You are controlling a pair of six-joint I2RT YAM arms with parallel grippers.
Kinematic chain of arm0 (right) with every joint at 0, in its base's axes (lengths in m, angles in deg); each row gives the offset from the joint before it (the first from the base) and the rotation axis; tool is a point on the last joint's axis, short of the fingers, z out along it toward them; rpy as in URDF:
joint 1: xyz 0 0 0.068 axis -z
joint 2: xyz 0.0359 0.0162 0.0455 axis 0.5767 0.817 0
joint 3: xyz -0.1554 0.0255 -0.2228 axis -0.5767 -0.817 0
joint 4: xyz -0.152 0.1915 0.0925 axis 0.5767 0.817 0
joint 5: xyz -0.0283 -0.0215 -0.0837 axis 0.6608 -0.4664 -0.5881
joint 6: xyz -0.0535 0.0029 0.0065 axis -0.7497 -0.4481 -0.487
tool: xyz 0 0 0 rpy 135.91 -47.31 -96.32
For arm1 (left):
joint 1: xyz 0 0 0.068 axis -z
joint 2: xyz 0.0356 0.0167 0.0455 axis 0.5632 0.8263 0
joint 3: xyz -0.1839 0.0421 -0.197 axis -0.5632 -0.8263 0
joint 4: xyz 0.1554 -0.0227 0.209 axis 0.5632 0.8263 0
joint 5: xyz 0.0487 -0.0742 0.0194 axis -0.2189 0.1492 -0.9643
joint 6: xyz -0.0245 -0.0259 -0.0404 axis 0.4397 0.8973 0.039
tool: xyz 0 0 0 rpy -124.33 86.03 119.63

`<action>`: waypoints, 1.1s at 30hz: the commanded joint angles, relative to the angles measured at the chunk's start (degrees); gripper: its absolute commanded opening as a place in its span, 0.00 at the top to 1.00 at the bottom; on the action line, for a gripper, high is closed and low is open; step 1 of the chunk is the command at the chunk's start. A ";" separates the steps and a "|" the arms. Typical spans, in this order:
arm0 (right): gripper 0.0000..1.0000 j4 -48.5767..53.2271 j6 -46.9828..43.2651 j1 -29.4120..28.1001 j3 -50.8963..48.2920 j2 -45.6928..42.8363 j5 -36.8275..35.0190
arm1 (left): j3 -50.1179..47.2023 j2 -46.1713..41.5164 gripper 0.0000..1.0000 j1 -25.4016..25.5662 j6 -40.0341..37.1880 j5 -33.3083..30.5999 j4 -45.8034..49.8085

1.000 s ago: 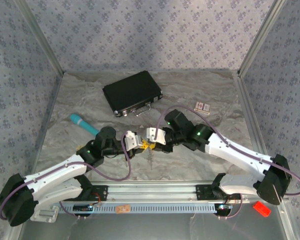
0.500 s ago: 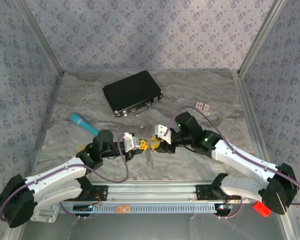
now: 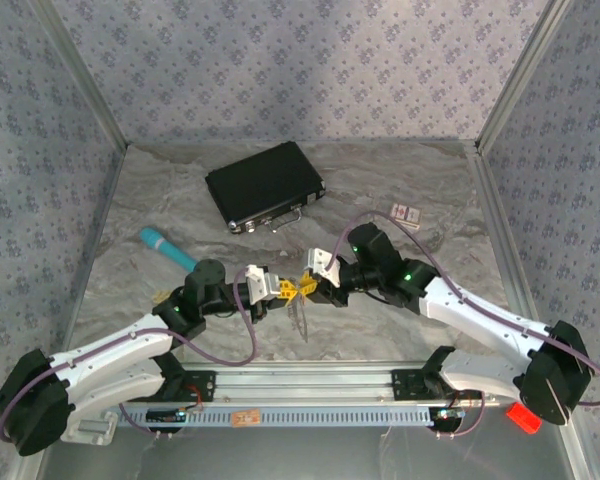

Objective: Put the keys on the keyring

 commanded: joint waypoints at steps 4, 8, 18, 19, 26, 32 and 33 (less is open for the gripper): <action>1.00 -1.00 0.15 0.65 1.05 0.40 2.16 | 0.24 -0.07 0.98 0.16 0.55 1.79 -3.84; 1.00 2.31 -1.91 0.52 2.44 0.81 1.01 | 0.61 -0.62 0.77 0.11 0.16 -0.42 -2.06; 1.00 17.79 -11.62 -2.24 10.77 4.43 -6.68 | 5.87 0.06 0.79 0.13 -5.09 -1.64 11.10; 1.00 18.50 -12.00 -2.59 11.21 4.61 -7.21 | 6.06 0.30 0.79 0.16 -5.15 -1.59 11.20; 1.00 21.04 -13.19 -5.42 14.04 6.10 -10.09 | 6.78 1.63 0.85 0.13 -5.94 -0.73 10.79; 1.00 19.45 -12.49 -5.90 13.82 5.87 -9.95 | 6.95 1.92 0.87 0.16 -6.25 -0.43 10.98; 1.00 19.42 -12.41 -5.94 13.81 5.87 -9.95 | 6.96 1.91 0.89 0.11 -6.29 -0.42 10.94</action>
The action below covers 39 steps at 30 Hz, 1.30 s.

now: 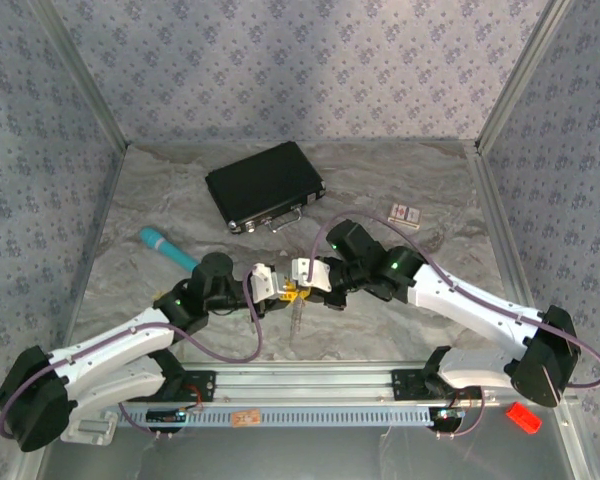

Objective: Put the keys on the keyring

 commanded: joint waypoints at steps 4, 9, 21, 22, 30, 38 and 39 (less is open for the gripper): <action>0.92 -1.27 1.06 0.05 0.91 -0.86 0.05 | 2.06 -0.37 1.00 0.07 -1.31 1.35 0.20; 0.72 -8.68 6.97 3.90 -5.02 -5.58 4.23 | -0.43 -1.92 1.00 0.08 0.11 1.97 -4.30; 0.73 -10.93 9.33 4.82 -8.71 -5.75 7.02 | -2.11 -3.01 1.00 0.12 0.03 1.62 -7.40; 0.74 -10.71 9.25 4.90 -8.65 -5.66 7.10 | -2.13 -3.05 1.00 0.15 0.01 1.54 -7.39; 0.95 -10.36 9.18 5.34 -8.04 -4.53 7.56 | -2.20 -4.07 1.00 0.07 -0.33 1.77 -7.55; 0.95 -13.44 10.97 5.09 -7.68 -2.06 8.97 | -2.02 -4.24 1.00 0.07 0.23 2.19 -9.70; 0.92 -13.67 11.07 5.15 -7.68 -2.06 8.97 | -2.02 -4.23 1.00 0.15 0.22 2.08 -9.76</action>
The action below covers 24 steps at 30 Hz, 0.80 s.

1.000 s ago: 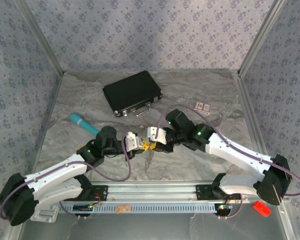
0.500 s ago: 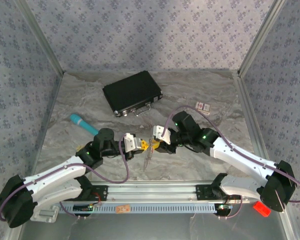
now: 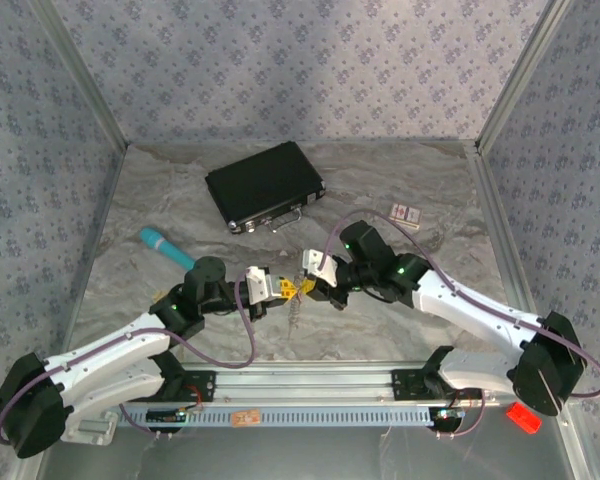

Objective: Put the keys on the keyring

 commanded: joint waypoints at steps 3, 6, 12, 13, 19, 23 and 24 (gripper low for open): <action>0.85 -1.35 1.55 0.42 0.39 -0.38 0.76 | 0.05 -1.23 1.00 0.09 0.38 1.74 -4.67; 0.84 -1.50 1.86 1.14 -0.49 -2.09 0.69 | -0.30 -1.23 1.00 0.05 0.51 1.64 -4.85; 0.80 -2.13 2.27 1.90 -1.71 -4.20 2.31 | -0.53 -1.07 1.00 0.09 0.56 1.39 -5.59; 0.78 -2.17 2.14 1.96 -1.82 -4.28 2.49 | -0.53 -1.06 1.00 0.11 0.56 1.38 -5.58; 0.71 -3.38 2.36 1.83 -2.29 -4.73 3.06 | -0.52 -0.93 1.00 0.11 0.55 1.12 -5.47; 0.65 -4.06 2.37 1.96 -4.25 -4.73 1.94 | -0.70 -1.29 1.00 0.07 0.57 0.41 -5.81; 0.64 -5.17 2.77 2.05 -5.70 -4.88 1.44 | -0.78 -1.39 1.00 0.08 0.55 0.18 -6.00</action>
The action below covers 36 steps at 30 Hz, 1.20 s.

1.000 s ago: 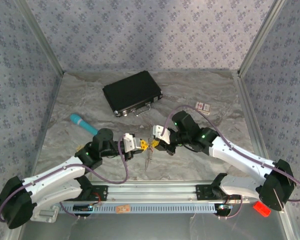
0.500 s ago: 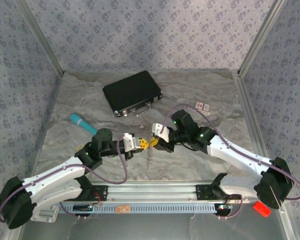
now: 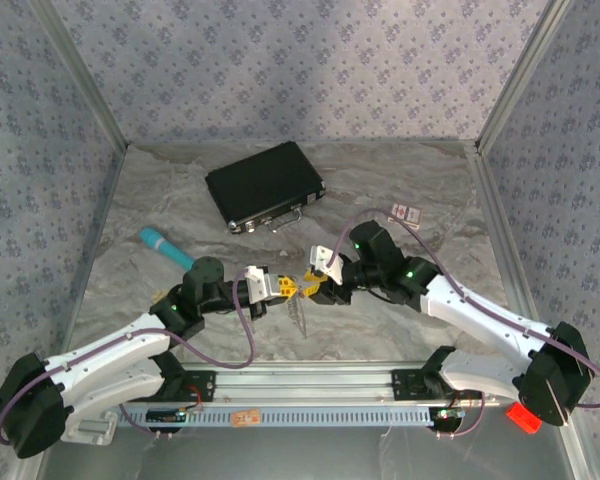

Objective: Put the keys on the keyring

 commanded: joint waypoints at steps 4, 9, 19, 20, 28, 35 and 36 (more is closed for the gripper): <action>0.62 -6.27 3.89 0.26 -6.31 -1.73 0.78 | -0.43 -1.41 1.00 0.04 0.36 -0.14 -3.41; 0.59 -11.04 5.96 -1.03 -8.47 -1.63 -1.22 | -0.55 -1.35 1.00 0.12 0.42 -0.27 -3.75; 0.62 -17.62 7.59 -2.32 -8.62 2.07 -2.30 | -0.48 -1.30 1.00 0.08 0.45 -0.49 -3.76; 0.64 -17.81 7.60 -2.41 -8.58 2.32 -2.33 | -0.52 -1.37 1.00 0.13 0.45 -0.50 -3.82; 0.86 -15.99 6.73 -2.49 -8.36 1.72 -2.98 | -0.53 -1.45 1.00 0.10 0.14 -0.91 -3.52; 0.91 -7.87 2.92 -2.46 -5.06 -0.14 -5.15 | 0.00 -1.72 1.00 0.06 -0.85 -2.70 -0.55; 0.91 -7.20 2.67 -2.44 -4.46 -0.33 -5.43 | 0.09 -1.68 1.00 0.10 -1.12 -2.46 -0.04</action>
